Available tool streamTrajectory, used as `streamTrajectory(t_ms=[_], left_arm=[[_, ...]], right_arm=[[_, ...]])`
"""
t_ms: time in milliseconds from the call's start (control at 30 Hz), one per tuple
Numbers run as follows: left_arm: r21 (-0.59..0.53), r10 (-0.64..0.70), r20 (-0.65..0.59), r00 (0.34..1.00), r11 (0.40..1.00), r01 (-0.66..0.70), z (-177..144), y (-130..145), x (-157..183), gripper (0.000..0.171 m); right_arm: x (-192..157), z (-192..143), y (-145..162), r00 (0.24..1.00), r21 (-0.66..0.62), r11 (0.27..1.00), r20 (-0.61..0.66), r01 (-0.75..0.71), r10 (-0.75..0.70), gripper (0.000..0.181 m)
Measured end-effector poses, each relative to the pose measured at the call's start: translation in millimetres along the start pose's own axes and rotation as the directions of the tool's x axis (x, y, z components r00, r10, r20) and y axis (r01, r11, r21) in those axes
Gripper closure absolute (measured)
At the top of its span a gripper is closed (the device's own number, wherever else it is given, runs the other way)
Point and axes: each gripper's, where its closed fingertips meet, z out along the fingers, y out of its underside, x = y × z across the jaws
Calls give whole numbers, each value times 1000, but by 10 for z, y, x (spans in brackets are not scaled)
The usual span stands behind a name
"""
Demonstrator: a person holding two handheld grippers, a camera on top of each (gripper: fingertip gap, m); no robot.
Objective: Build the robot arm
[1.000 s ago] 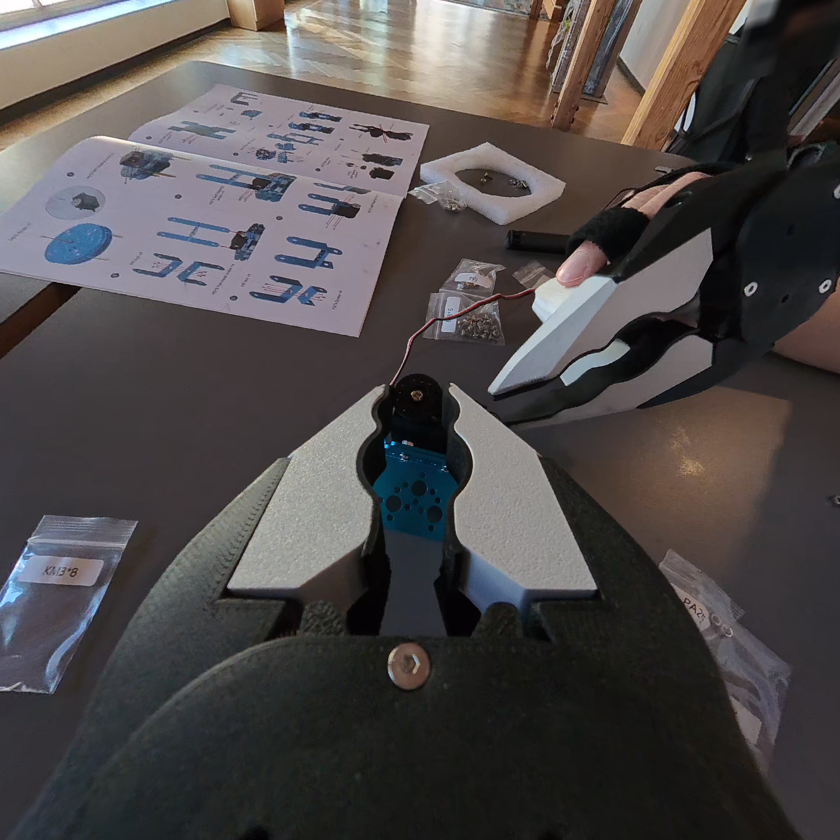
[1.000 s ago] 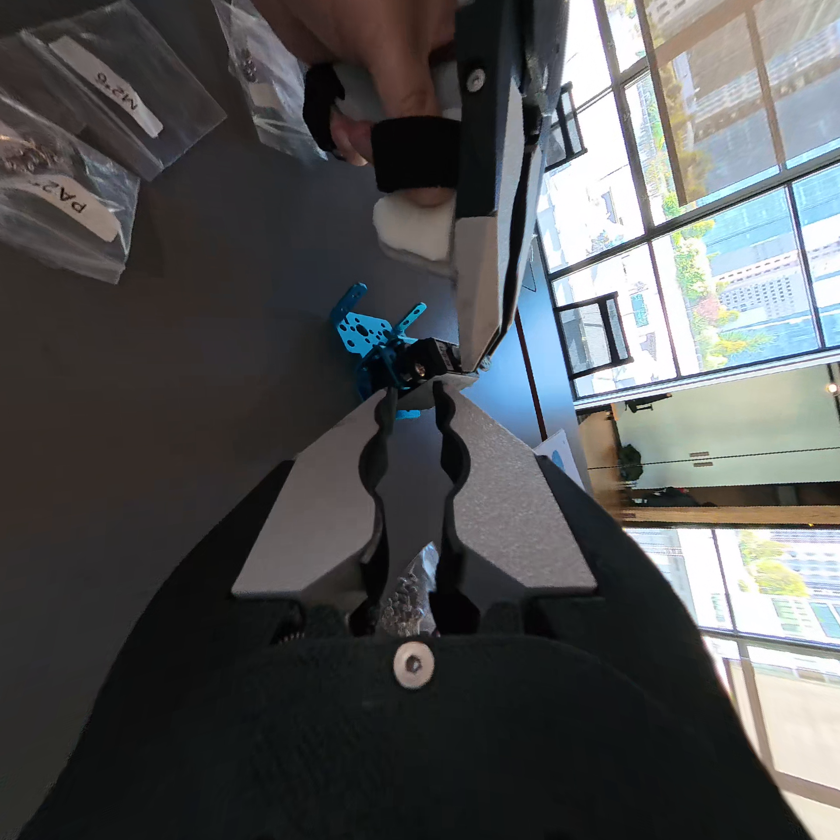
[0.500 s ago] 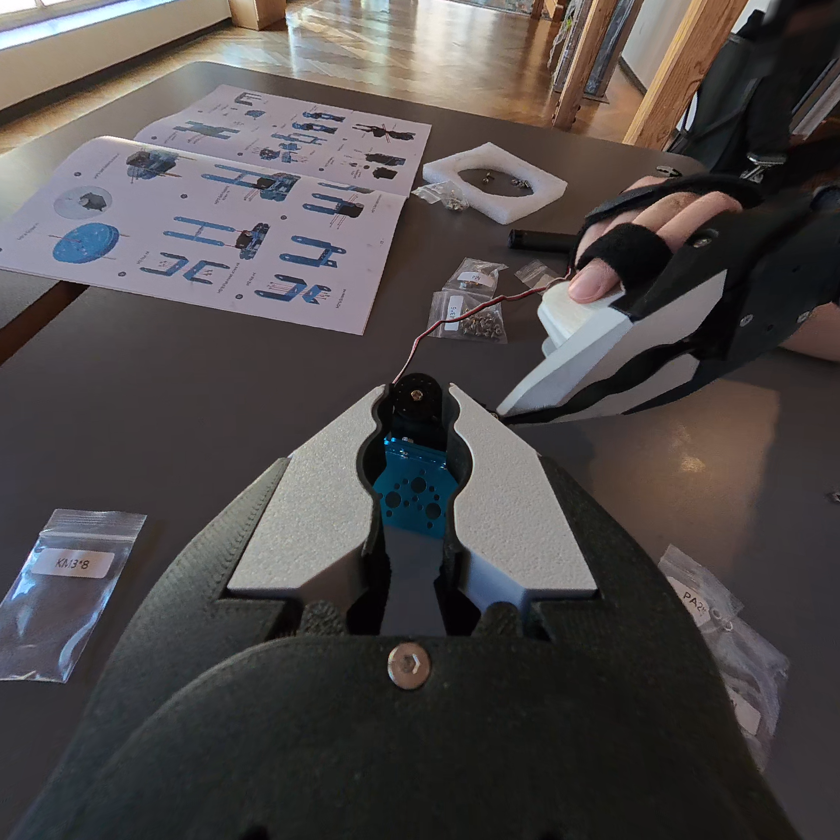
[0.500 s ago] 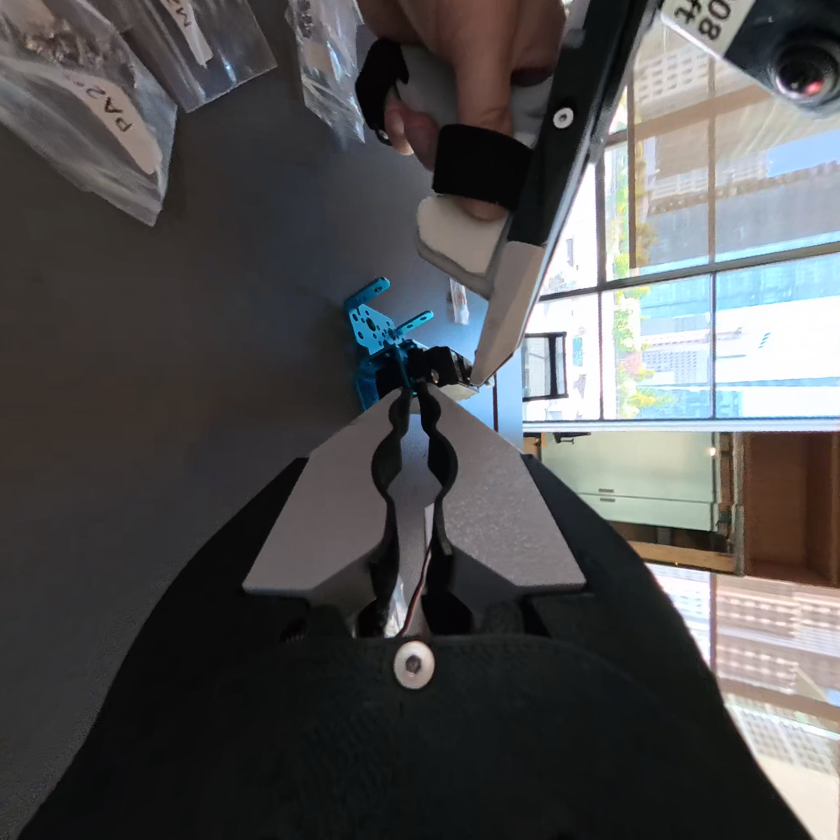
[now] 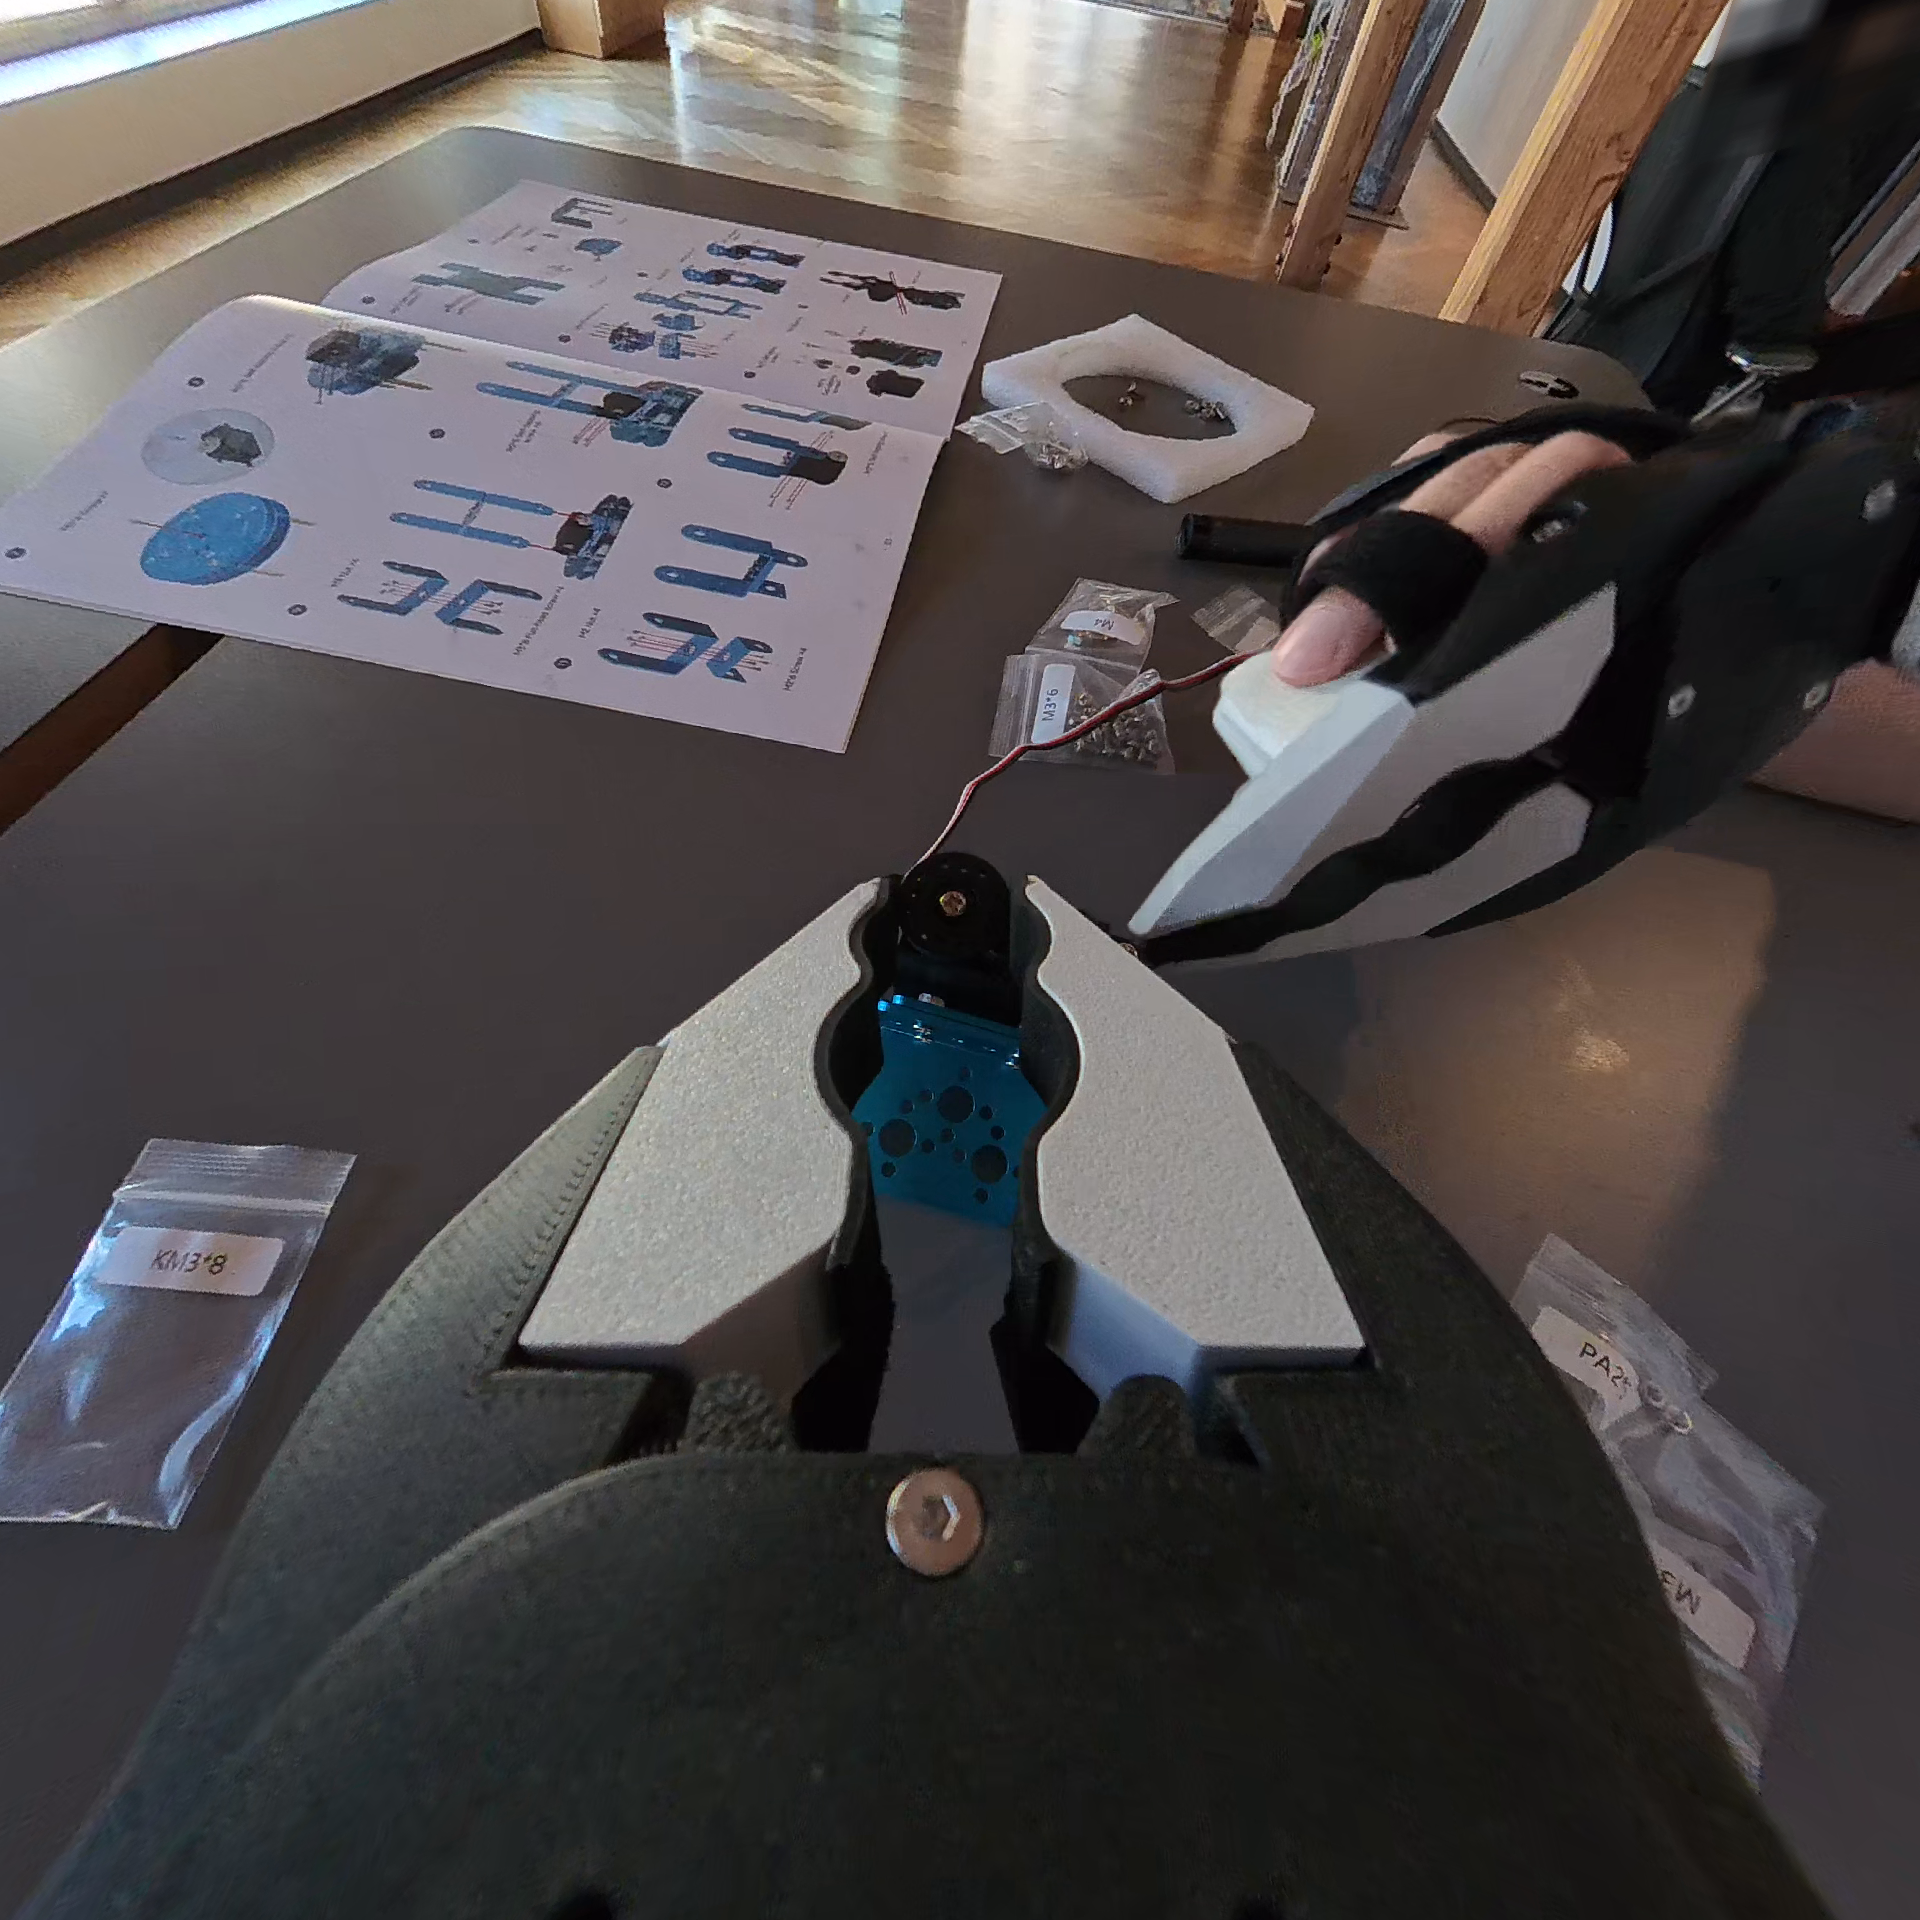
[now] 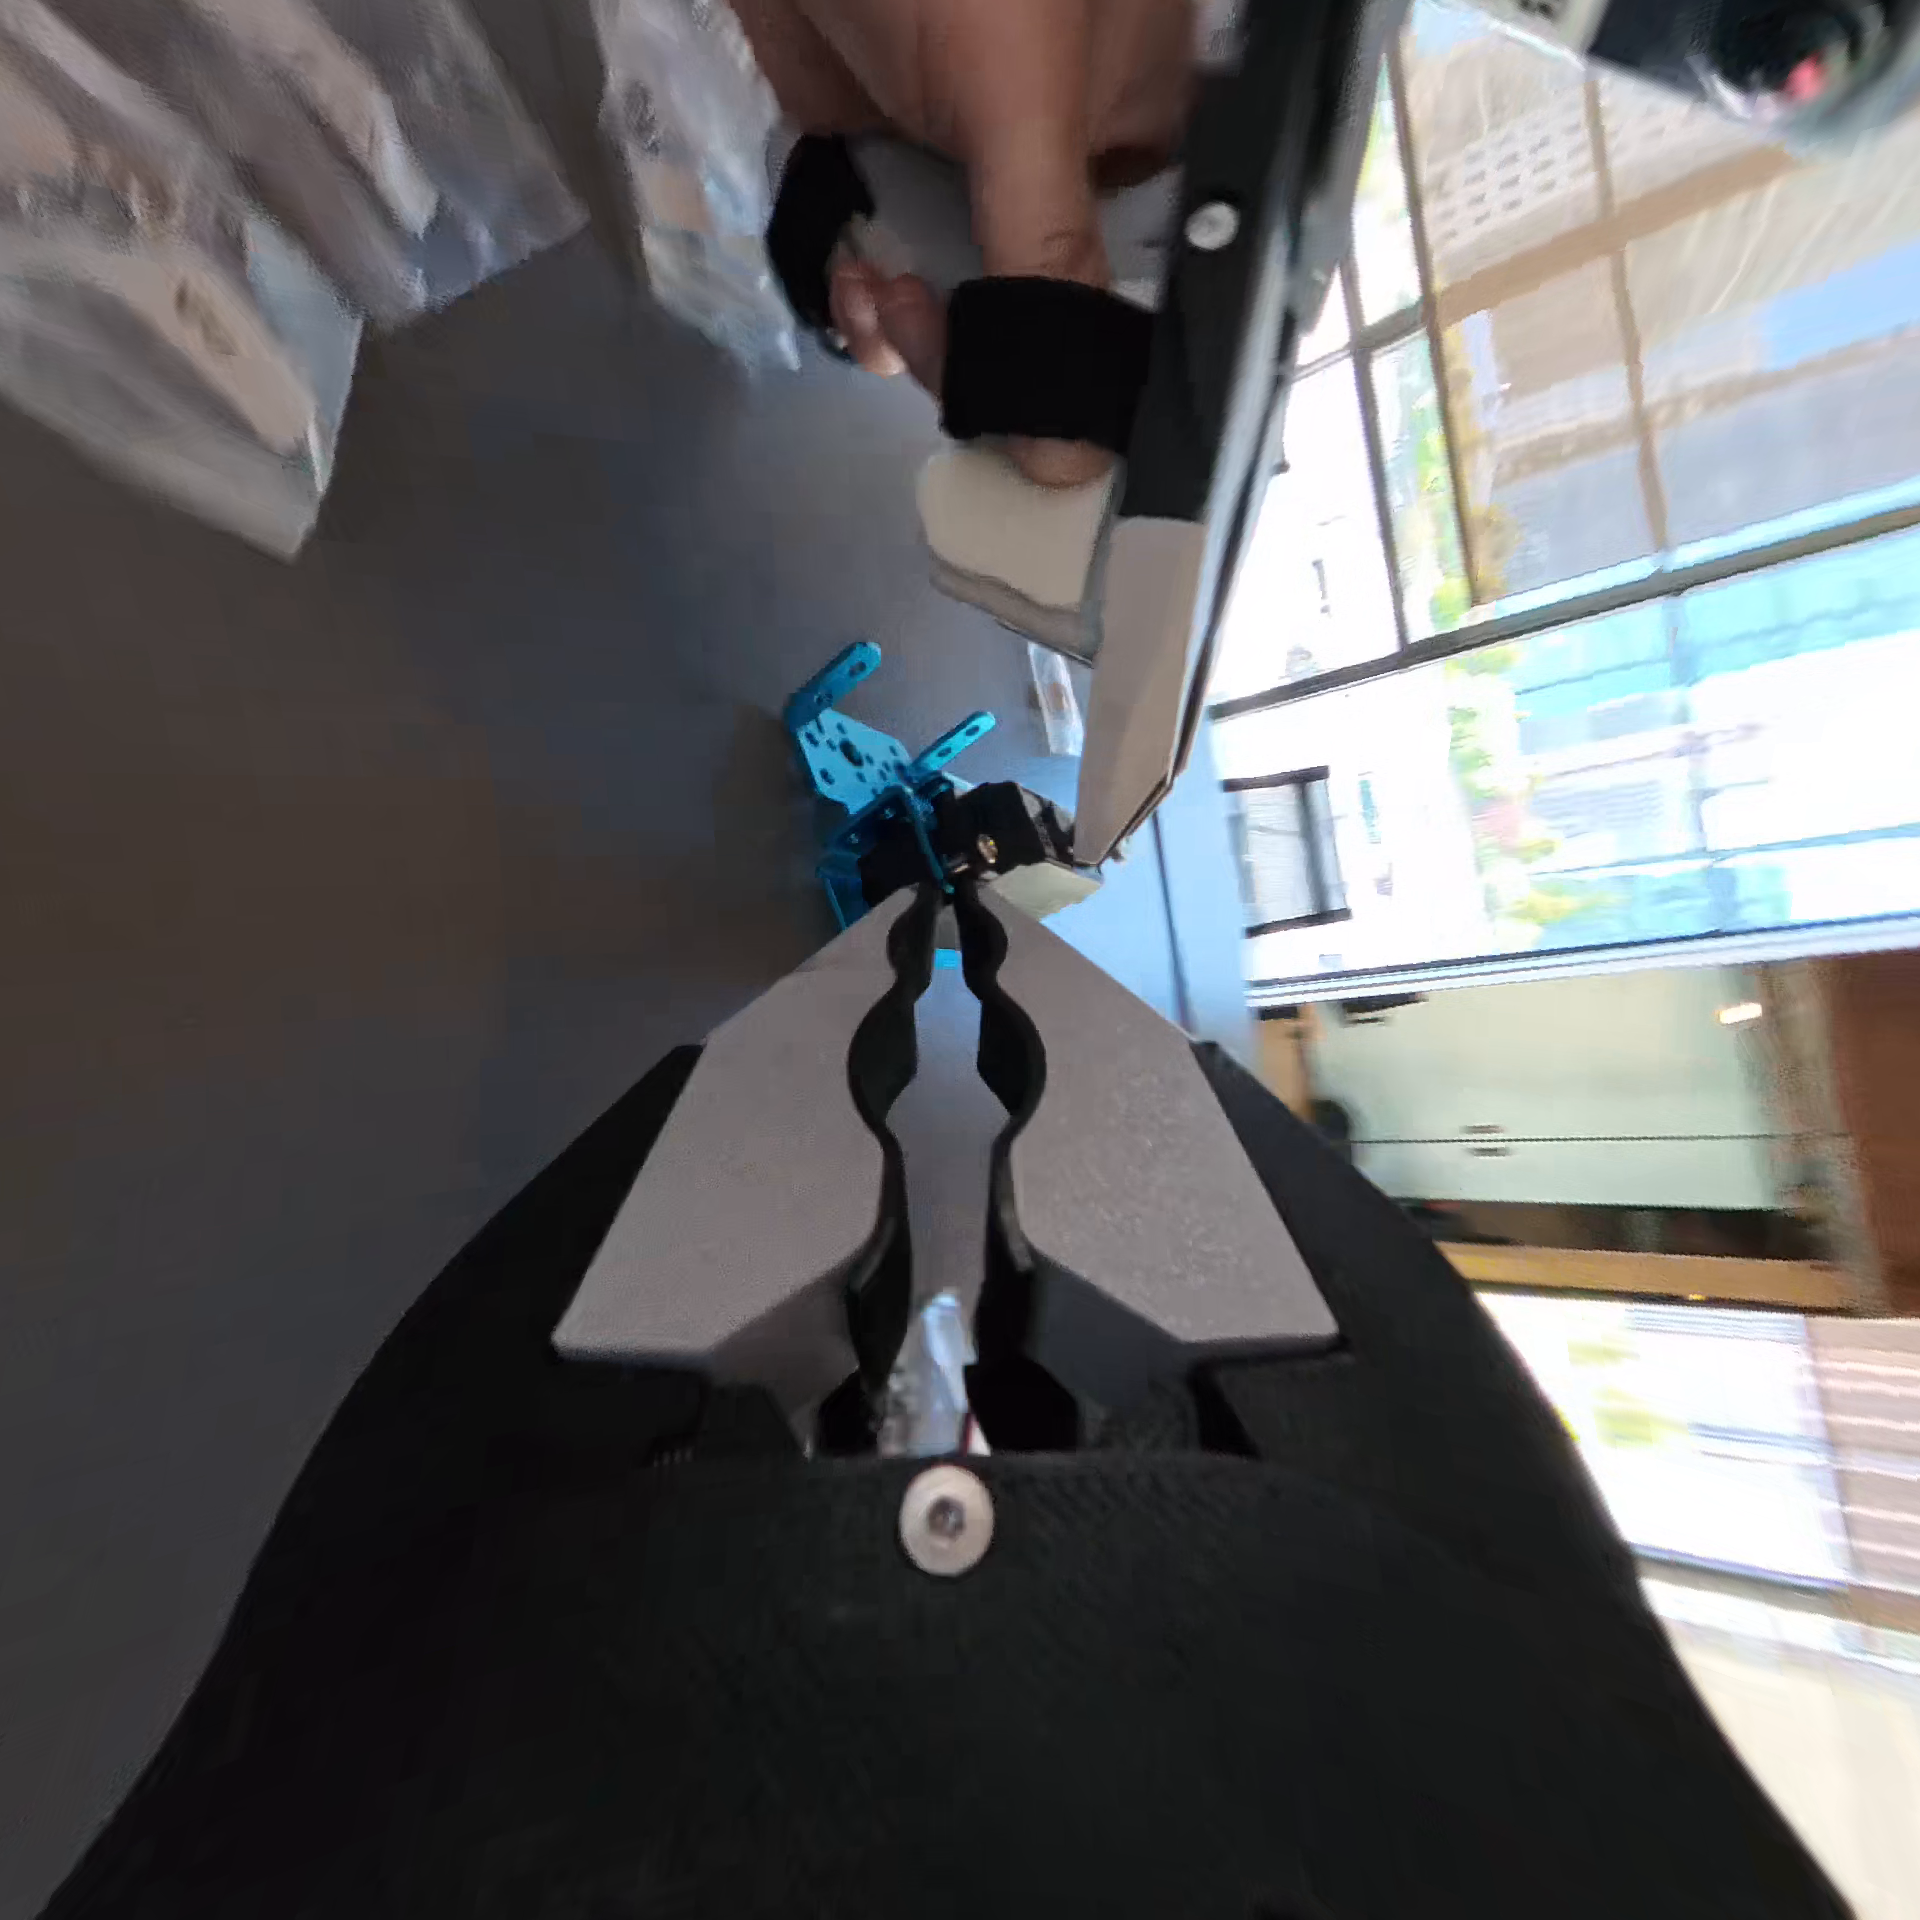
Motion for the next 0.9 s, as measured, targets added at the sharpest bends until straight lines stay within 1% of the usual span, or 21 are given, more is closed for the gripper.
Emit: streamTrajectory(t_ms=[33, 67, 133, 167, 233, 267, 300, 333, 400, 433, 467, 500, 567, 633, 667, 733, 767, 800, 833, 867, 900], left_arm=[[1, 1, 1, 1000, 1000, -1, -1, 0, -2, 151], [1, 0, 1, 1000, 1000, 0, -4, 0, -3, 151], [3, -4, -1, 1000, 1000, 4, -9, -1, -6, 151], [6, -6, -2, 1000, 1000, 6, -9, -3, -7, 151], [5, -7, -3, 1000, 1000, 7, -6, 0, -8, 151], [4, -6, -3, 1000, 1000, 6, -5, 2, -8, 150], [3, -5, -3, 1000, 1000, 5, -2, 3, -7, 151], [2, -4, -3, 1000, 1000, 5, 0, 6, -6, 150], [-3, -3, -3, 1000, 1000, 3, 1, 17, -8, 150], [-2, -4, -4, 1000, 1000, 4, 0, 17, -8, 151], [-2, -6, -4, 1000, 1000, 6, -1, 16, -9, 151], [-1, -5, -4, 1000, 1000, 5, -1, 16, -10, 151], [0, -7, -4, 1000, 1000, 7, 0, 15, -11, 151], [1, -8, -4, 1000, 1000, 8, 0, 13, -10, 151], [1, -9, -4, 1000, 1000, 9, 1, 13, -10, 151], [2, -14, -6, 1000, 1000, 14, 1, 12, -12, 151], [3, -18, -8, 1000, 1000, 18, 0, 11, -13, 151], [4, -22, -10, 1000, 1000, 22, 0, 10, -13, 151], [7, -24, -11, 1000, 1000, 24, -2, 6, -12, 151], [9, -23, -10, 1000, 1000, 23, -5, 0, -12, 151], [11, -20, -9, 1000, 1000, 20, -8, -6, -12, 151]], right_arm=[[-11, -12, -14, 994, 17, 994, 42, -104, 103, 177], [-4, -16, -7, 975, 14, 978, 73, -210, 209, 172], [-23, -8, 15, 908, -10, 918, 144, -397, 394, 162], [-27, 1, 16, 870, -19, 884, 169, -468, 464, 155], [-21, 23, 33, 813, -41, 833, 196, -552, 548, 154], [-4, 34, 42, 790, -46, 811, 196, -584, 580, 157], [-14, 40, 44, 756, -58, 781, 214, -622, 618, 161], [-40, 45, 50, 712, -82, 744, 236, -663, 661, 161], [-93, 43, 88, 636, -139, 680, 260, -720, 726, 158], [-107, 40, 122, 610, -164, 655, 253, -738, 751, 153], [-102, 36, 157, 599, -178, 640, 236, -747, 765, 151], [-89, 32, 154, 600, -172, 639, 229, -750, 766, 151], [-43, 35, 132, 613, -151, 644, 208, -750, 762, 156], [10, 18, 75, 648, -115, 677, 210, -727, 732, 159], [52, -7, 21, 685, -75, 711, 213, -699, 697, 161], [113, -62, -85, 805, 10, 818, 189, -575, 563, 166], [124, -67, -96, 856, 17, 866, 159, -501, 492, 169], [101, -62, -118, 886, 16, 895, 155, -445, 438, 169], [60, -45, -137, 891, 7, 903, 171, -429, 421, 170], [55, -16, -121, 870, -11, 885, 175, -466, 461, 170], [74, 7, -89, 826, -34, 842, 175, -539, 536, 171]])
